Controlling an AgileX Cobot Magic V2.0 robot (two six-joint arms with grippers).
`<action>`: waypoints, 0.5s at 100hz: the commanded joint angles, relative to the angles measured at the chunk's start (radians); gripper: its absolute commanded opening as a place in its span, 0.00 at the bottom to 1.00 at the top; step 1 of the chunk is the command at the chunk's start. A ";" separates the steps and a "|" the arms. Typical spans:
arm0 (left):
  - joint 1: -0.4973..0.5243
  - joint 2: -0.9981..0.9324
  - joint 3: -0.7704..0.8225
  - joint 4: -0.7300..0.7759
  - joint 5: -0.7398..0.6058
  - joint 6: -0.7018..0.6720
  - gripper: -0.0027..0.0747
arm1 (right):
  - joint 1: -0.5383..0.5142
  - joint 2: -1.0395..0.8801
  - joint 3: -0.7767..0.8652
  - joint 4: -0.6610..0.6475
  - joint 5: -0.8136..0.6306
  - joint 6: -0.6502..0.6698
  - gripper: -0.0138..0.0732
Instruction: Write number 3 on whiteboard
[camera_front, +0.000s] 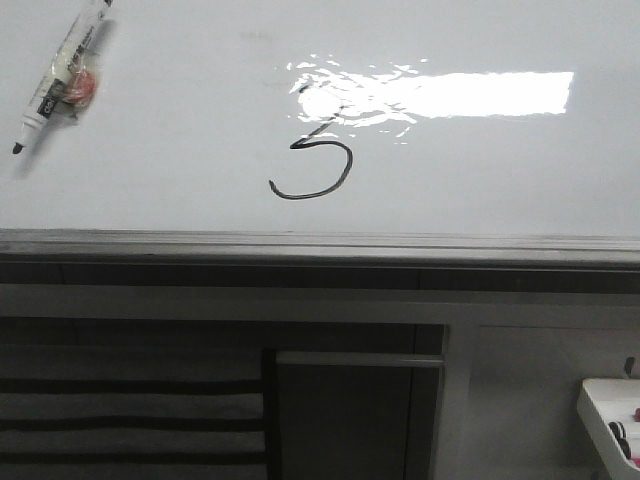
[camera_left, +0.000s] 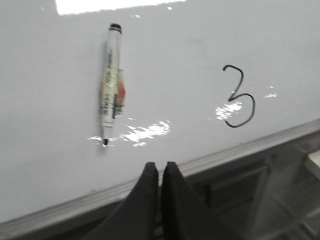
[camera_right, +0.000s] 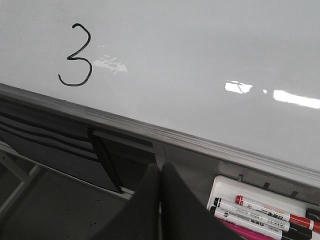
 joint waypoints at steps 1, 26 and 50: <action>0.032 -0.108 0.031 0.028 -0.127 -0.007 0.01 | -0.007 0.007 -0.026 -0.016 -0.071 -0.001 0.07; 0.115 -0.361 0.274 0.003 -0.355 -0.009 0.01 | -0.007 0.007 -0.026 -0.016 -0.069 -0.001 0.07; 0.112 -0.395 0.371 0.786 -0.408 -0.858 0.01 | -0.007 0.009 -0.026 -0.016 -0.065 -0.001 0.07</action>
